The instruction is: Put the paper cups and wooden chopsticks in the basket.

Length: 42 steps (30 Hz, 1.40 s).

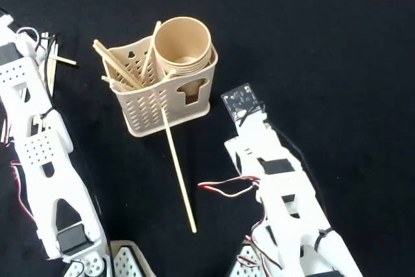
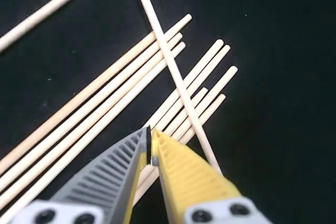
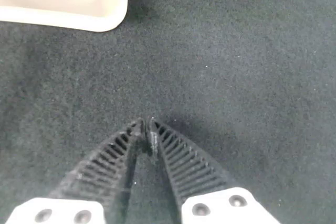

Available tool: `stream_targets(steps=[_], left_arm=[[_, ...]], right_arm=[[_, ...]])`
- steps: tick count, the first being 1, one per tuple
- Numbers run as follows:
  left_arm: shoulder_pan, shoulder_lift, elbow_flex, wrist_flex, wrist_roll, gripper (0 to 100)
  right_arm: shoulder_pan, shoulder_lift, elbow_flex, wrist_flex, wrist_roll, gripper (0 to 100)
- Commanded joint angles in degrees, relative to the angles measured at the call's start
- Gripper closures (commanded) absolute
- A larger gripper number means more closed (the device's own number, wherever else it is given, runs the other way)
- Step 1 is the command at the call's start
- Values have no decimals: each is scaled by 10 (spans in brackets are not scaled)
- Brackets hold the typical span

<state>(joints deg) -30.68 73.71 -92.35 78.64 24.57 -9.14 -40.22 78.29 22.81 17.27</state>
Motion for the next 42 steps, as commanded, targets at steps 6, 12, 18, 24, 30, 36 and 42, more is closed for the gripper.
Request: stream_targets(steps=[6,12,18,24,30,36,42], left_arm=[[7,9,35,-115,67,841],[11,16,95,-141,64,841],[16,11,95,-86,1,930],[-2,9,65,-19,5,971],[-2,5,-34,111,2,971],[-9,-38,-24,127,3,971],[-1,-45,-32,194,-88,948]], right_arm=[[-7,-17,-7,-12,4,985],[-7,-17,-7,-12,4,985],[-8,-17,-7,-12,4,985],[-7,-17,-7,-12,4,985],[-7,-17,-7,-12,4,985],[-7,-17,-6,-12,4,985],[-7,-17,-6,-12,4,985]])
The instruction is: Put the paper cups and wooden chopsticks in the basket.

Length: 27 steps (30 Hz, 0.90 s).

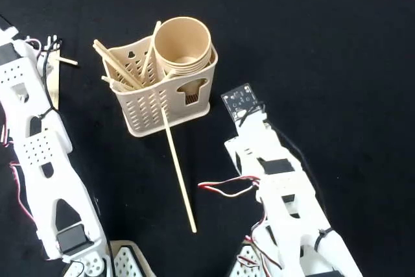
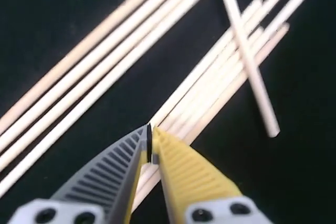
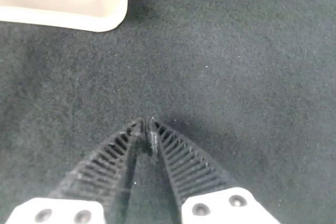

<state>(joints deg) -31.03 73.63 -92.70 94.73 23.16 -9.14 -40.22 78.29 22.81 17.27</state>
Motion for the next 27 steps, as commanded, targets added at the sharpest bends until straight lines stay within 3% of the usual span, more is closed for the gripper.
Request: stream_targets(steps=[1,4,17,23,27], left_arm=[[4,-44,-28,46,-95,915],[6,-38,-20,62,-144,838],[-23,-37,103,50,-286,855],[-42,-37,118,50,-330,972],[-37,-44,117,61,-332,970]], right_arm=[[-7,-17,-6,-12,4,985],[-7,-17,-6,-12,4,985],[-6,-17,-5,-12,4,985],[-6,-17,-5,-12,4,985],[-6,-17,-5,-12,4,985]])
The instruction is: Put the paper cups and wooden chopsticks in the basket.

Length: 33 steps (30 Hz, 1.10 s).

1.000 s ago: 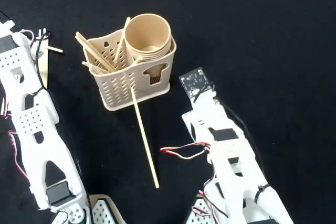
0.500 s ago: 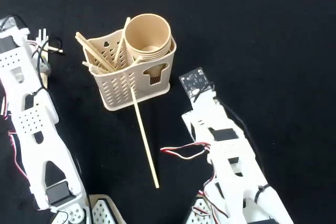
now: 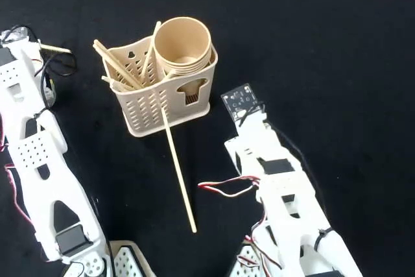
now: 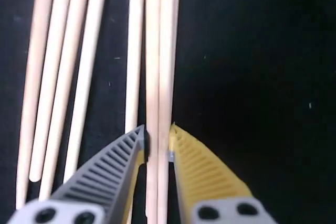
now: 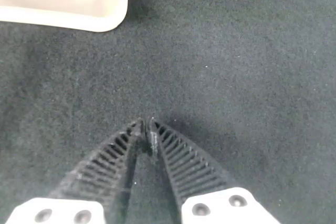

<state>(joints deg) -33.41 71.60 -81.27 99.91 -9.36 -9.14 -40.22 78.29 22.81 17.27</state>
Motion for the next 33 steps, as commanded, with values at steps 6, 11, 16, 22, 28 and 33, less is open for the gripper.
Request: stream_targets(steps=[6,11,16,22,28,33], left_arm=[[-9,-35,2,10,-7,970],[-12,-100,22,11,-7,970],[-4,-219,103,11,-7,970],[6,-382,284,8,-8,970],[-11,-404,383,-43,-8,967],[-30,-325,415,-127,-9,874]], right_arm=[[-5,-17,-5,-12,4,985],[-5,-17,-6,-12,4,985],[-5,-17,-6,-12,4,985],[-5,-17,-6,-12,4,985],[-4,-17,-5,-11,4,985],[-4,-17,-5,-11,4,985]])
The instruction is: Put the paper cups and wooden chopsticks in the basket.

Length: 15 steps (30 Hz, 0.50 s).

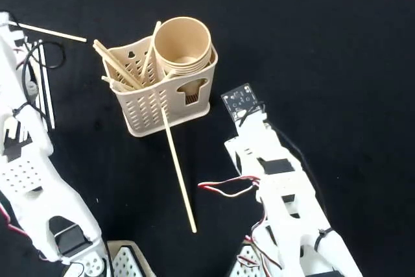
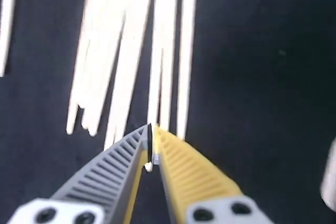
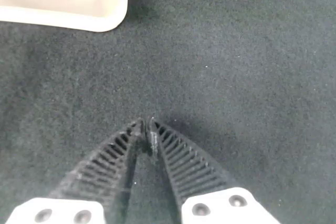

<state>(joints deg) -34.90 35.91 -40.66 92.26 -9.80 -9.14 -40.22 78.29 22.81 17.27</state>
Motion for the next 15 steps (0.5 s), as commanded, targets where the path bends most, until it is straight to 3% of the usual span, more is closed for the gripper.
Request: stream_targets(steps=[1,15], left_arm=[[-18,49,7,-62,-4,844],[-24,188,-87,-94,-4,842]], right_arm=[[-4,-17,-5,-11,4,985],[-4,-17,-5,-11,4,985]])
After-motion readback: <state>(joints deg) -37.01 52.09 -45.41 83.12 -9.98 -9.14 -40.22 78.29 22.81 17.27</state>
